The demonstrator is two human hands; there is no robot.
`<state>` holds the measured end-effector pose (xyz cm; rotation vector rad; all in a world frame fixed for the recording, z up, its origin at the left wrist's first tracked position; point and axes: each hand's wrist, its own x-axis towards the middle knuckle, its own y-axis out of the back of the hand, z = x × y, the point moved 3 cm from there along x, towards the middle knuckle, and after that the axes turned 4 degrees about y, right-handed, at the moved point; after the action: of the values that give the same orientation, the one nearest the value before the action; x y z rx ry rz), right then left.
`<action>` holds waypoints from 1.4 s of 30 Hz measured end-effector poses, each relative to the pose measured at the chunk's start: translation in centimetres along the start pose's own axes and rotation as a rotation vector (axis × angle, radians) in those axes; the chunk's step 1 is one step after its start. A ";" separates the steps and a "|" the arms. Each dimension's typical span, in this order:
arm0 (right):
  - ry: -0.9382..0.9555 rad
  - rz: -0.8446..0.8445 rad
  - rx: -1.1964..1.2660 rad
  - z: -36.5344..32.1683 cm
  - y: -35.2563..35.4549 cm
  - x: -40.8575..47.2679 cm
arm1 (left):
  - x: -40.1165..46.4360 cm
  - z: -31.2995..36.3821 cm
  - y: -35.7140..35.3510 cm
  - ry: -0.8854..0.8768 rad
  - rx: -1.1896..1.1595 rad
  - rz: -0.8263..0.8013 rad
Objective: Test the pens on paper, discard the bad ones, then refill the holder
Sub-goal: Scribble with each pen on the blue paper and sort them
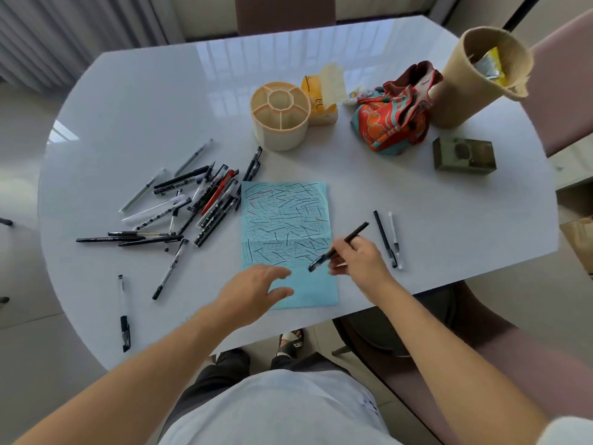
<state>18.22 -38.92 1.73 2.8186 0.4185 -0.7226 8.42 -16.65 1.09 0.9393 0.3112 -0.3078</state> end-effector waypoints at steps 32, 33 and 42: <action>0.872 -0.362 -1.691 -11.4 -18.2 20.4 | -3.1 -10.9 1.4 0.192 -0.234 0.071; 0.894 -0.388 -1.723 -11.7 -18.2 20.3 | -3.1 -10.9 1.4 0.192 -0.239 0.071; 0.695 -0.053 -1.235 -13.2 -11.6 16.3 | -2.7 -10.9 2.1 0.211 -0.274 0.095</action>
<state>34.02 -20.98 3.60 1.7429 0.7086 0.4618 5.38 -6.20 -2.37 0.7141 0.4880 -0.0745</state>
